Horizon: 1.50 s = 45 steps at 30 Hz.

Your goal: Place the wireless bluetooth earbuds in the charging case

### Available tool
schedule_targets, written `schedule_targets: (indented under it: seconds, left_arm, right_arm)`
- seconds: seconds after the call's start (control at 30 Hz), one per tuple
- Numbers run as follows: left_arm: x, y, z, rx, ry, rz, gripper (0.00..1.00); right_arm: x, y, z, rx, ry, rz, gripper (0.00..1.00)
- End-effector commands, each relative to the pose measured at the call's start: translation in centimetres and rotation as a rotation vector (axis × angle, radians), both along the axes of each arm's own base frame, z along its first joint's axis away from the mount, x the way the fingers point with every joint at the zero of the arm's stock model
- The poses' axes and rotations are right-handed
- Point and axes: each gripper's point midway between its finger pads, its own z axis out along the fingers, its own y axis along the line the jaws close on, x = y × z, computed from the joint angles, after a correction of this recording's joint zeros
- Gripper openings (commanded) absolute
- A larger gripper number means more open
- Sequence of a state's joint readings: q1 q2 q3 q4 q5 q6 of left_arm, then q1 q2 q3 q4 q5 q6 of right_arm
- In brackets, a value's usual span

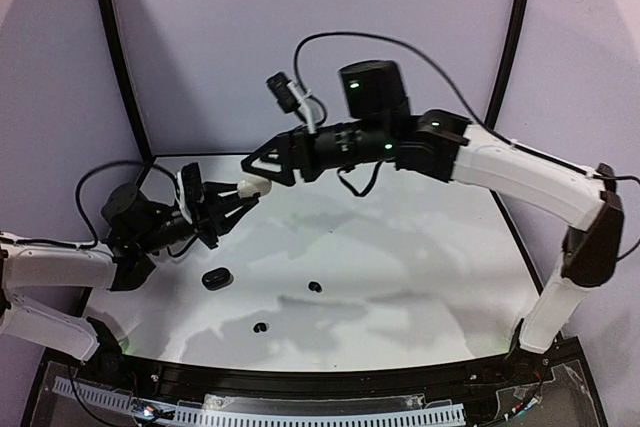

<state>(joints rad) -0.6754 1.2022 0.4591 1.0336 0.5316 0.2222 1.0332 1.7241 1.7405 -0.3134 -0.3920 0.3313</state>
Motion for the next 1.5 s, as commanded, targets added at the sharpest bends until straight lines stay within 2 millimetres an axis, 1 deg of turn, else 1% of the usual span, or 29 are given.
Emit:
schedule_targets:
  seconds: [0.0, 0.03, 0.07, 0.13, 0.17, 0.27, 0.3, 0.37, 0.43, 0.47, 0.53, 0.67, 0.73, 0.77, 0.8, 0.93, 1.03, 1.07, 1.13, 1.2, 1.3, 1.33, 1.43, 1.47]
  left_arm:
    - [-1.0, -0.3, 2.2, -0.103, 0.338, -0.197, 0.01]
    - [-1.8, -0.5, 2.2, -0.122, 0.454, -0.282, 0.01]
    - [-2.7, -0.6, 2.7, -0.155, 0.542, -0.369, 0.01]
    - [-3.6, -0.6, 3.5, -0.19, 0.624, -0.467, 0.01]
    - [-4.0, -0.5, 4.4, -0.206, 0.609, -0.491, 0.01]
    - [-3.8, -0.4, 6.0, -0.24, 0.588, -0.508, 0.01]
    - [-3.6, -0.4, 6.5, -0.257, 0.591, -0.51, 0.01]
    - [-3.5, -0.5, 6.9, -0.272, 0.612, -0.527, 0.01]
    - [-3.7, -0.5, 7.1, -0.272, 0.603, -0.534, 0.01]
    - [-3.8, -0.5, 7.2, -0.264, 0.578, -0.532, 0.01]
    - [-3.9, -0.5, 7.0, -0.259, 0.573, -0.527, 0.01]
    - [-3.8, -0.6, 7.0, -0.262, 0.578, -0.523, 0.01]
    - [-3.7, -0.6, 6.9, -0.257, 0.575, -0.524, 0.01]
    - [-3.8, -0.6, 6.9, -0.255, 0.573, -0.525, 0.01]
    - [-3.8, -0.6, 7.0, -0.254, 0.569, -0.525, 0.01]
    - [-4.0, -0.7, 7.2, -0.246, 0.539, -0.533, 0.01]
    - [-4.1, -0.7, 7.1, -0.239, 0.537, -0.535, 0.01]
    - [-4.0, -0.7, 7.1, -0.238, 0.538, -0.533, 0.01]
    - [-4.0, -0.7, 7.1, -0.24, 0.536, -0.53, 0.01]
    - [-3.9, -0.8, 7.0, -0.239, 0.534, -0.528, 0.01]
    - [-4.0, -0.8, 7.0, -0.235, 0.526, -0.526, 0.01]
    - [-4.0, -0.8, 7.0, -0.235, 0.525, -0.528, 0.01]
    - [-3.9, -0.8, 7.0, -0.235, 0.524, -0.526, 0.01]
    - [-3.9, -0.8, 7.0, -0.237, 0.525, -0.524, 0.01]
  right_arm:
    - [-0.6, -3.5, 5.7, 0.155, -0.24, 0.009, 0.7]
    - [-0.9, -3.9, 5.3, 0.168, -0.264, 0.028, 0.74]
    - [-0.7, -4.3, 5.1, 0.173, -0.279, 0.024, 0.76]
    - [-0.6, -5.0, 4.8, 0.189, -0.29, 0.032, 0.8]
    - [-0.5, -4.9, 4.7, 0.19, -0.292, 0.034, 0.81]
    - [-0.8, -3.9, 4.0, 0.192, -0.276, 0.086, 0.83]
    - [-1.0, -3.2, 3.7, 0.193, -0.261, 0.12, 0.88]
    - [-1.6, -2.3, 3.5, 0.208, -0.256, 0.178, 0.89]
    - [-1.8, -2.1, 3.5, 0.218, -0.261, 0.187, 0.86]
    - [-1.8, -2.2, 3.5, 0.235, -0.266, 0.185, 0.83]
    - [-2.0, -2.4, 3.9, 0.261, -0.273, 0.183, 0.8]
    - [-1.9, -2.2, 4.0, 0.273, -0.268, 0.182, 0.68]
    - [-1.9, -2.0, 3.9, 0.267, -0.258, 0.188, 0.59]
    - [-1.8, -1.9, 3.7, 0.263, -0.254, 0.188, 0.58]
    - [-1.6, -1.6, 3.3, 0.243, -0.237, 0.191, 0.51]
    - [-1.3, -1.4, 2.6, 0.198, -0.216, 0.184, 0.44]
    - [-1.4, -1.6, 2.9, 0.199, -0.222, 0.189, 0.33]
    - [-1.5, -1.5, 2.9, 0.197, -0.222, 0.192, 0.31]
    - [-1.4, -1.5, 2.2, 0.166, -0.2, 0.191, 0.32]
    - [-1.4, -1.4, 1.9, 0.153, -0.188, 0.195, 0.37]
    - [-1.4, -1.3, 1.7, 0.15, -0.18, 0.201, 0.37]
    - [-1.4, -1.3, 1.7, 0.149, -0.179, 0.201, 0.36]
    - [-1.6, -1.1, 1.5, 0.147, -0.172, 0.218, 0.29]
    - [-1.7, -1.1, 1.5, 0.147, -0.17, 0.223, 0.28]
